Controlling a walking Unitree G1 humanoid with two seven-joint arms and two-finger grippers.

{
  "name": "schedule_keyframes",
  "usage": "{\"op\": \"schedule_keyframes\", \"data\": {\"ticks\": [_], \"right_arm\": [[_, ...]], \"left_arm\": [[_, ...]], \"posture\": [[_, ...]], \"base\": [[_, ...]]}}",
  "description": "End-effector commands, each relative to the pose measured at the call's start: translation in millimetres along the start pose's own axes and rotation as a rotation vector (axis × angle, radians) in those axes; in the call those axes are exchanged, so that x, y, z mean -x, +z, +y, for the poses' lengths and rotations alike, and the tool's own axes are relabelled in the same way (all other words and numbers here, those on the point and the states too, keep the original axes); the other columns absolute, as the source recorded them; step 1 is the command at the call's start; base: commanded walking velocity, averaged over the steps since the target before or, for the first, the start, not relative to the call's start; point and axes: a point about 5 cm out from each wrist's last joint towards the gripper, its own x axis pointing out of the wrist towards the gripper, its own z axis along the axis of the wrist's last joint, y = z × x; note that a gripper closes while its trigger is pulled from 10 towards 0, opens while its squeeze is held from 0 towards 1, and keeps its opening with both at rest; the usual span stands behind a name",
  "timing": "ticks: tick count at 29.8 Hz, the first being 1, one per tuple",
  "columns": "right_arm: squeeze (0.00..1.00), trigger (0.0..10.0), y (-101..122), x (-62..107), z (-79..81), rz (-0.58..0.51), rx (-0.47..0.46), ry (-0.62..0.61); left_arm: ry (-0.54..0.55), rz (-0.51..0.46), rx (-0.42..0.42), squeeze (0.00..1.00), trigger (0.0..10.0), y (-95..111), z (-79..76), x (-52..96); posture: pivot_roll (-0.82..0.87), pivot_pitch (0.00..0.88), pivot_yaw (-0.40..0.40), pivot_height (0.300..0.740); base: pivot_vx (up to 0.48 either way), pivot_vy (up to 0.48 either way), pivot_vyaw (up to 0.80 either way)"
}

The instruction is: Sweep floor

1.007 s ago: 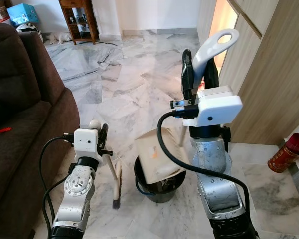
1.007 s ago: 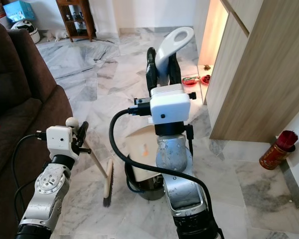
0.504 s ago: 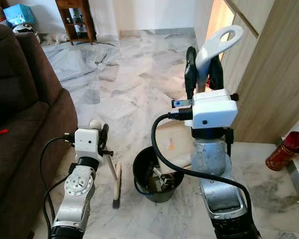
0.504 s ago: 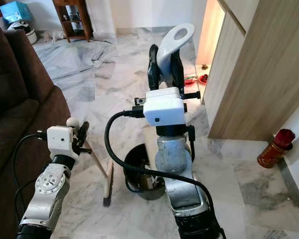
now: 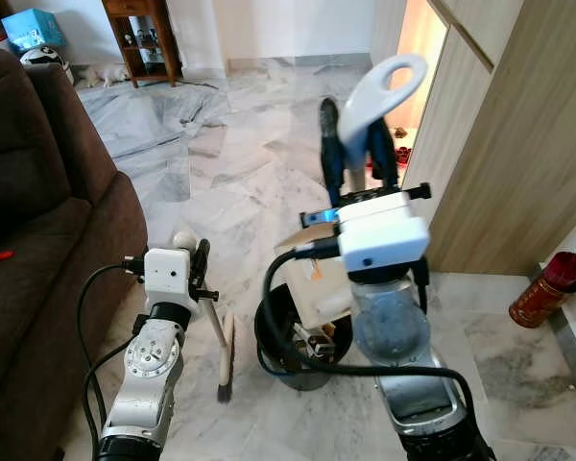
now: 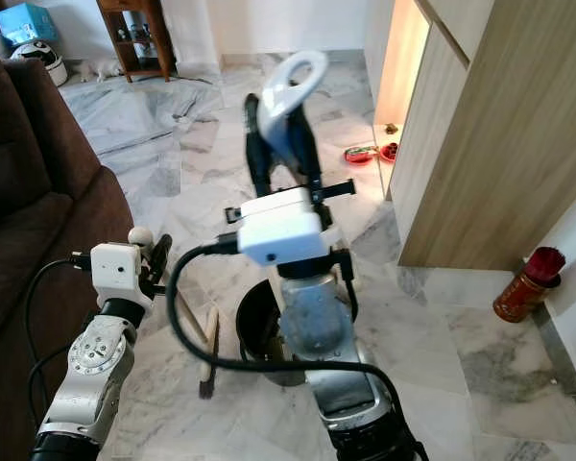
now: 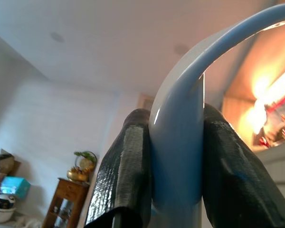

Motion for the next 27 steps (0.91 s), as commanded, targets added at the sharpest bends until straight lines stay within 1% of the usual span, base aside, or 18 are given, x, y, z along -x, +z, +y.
{"op": "schedule_keyframes", "data": {"ticks": [1, 2, 3, 5, 11, 16, 20, 23, 27], "right_arm": [[0.00, 10.0, 21, -4.3, 2.4, -0.120, 0.012, 0.010], [0.00, 10.0, 24, -3.6, 6.3, -0.138, 0.011, 0.023], [0.00, 10.0, 24, -3.6, 6.3, -0.138, 0.011, 0.023], [0.00, 10.0, 29, -2.3, 11.2, -0.164, 0.018, 0.046], [0.00, 10.0, 34, -0.1, 18.8, -0.181, 0.000, 0.076], [0.00, 10.0, 40, 4.0, 27.7, -0.229, 0.029, 0.142], [0.00, 10.0, 41, 5.4, 29.9, -0.241, 0.042, 0.165], [0.00, 10.0, 40, 5.5, 29.0, -0.225, 0.023, 0.152], [0.00, 10.0, 39, 5.0, 28.0, -0.222, 0.032, 0.151]], "left_arm": [[0.006, -0.075, -0.030, 0.00, 10.0, 14, 4.3, -3.7], [0.008, -0.076, -0.029, 0.00, 10.0, 14, 4.5, -3.8], [0.008, -0.076, -0.029, 0.00, 10.0, 14, 4.5, -3.8], [0.007, -0.077, -0.029, 0.00, 10.0, 14, 4.6, -3.8], [0.007, -0.078, -0.029, 0.00, 10.0, 15, 4.5, -4.2], [0.008, -0.079, -0.030, 0.00, 10.0, 15, 4.6, -5.2], [0.010, -0.078, -0.029, 0.00, 10.0, 15, 4.6, -5.5], [0.011, -0.077, -0.029, 0.00, 10.0, 15, 4.5, -5.6], [0.009, -0.077, -0.029, 0.00, 10.0, 15, 4.3, -5.5]], "posture": [[0.04, 0.083, 0.071, 0.740], [0.04, 0.087, 0.069, 0.740], [0.04, 0.087, 0.069, 0.740], [0.04, 0.091, 0.069, 0.740], [0.04, 0.094, 0.071, 0.740], [0.04, 0.099, 0.069, 0.740], [0.04, 0.102, 0.069, 0.740], [0.04, 0.102, 0.069, 0.740], [0.04, 0.101, 0.069, 0.740]], "base": [[0.000, 0.000, 0.00], [0.000, 0.000, 0.00], [0.000, 0.000, 0.00], [0.000, 0.000, 0.00], [0.000, 0.000, 0.00], [0.000, 0.000, 0.00], [0.000, 0.000, 0.00], [0.000, 0.000, 0.00], [0.000, 0.000, 0.00]]}}
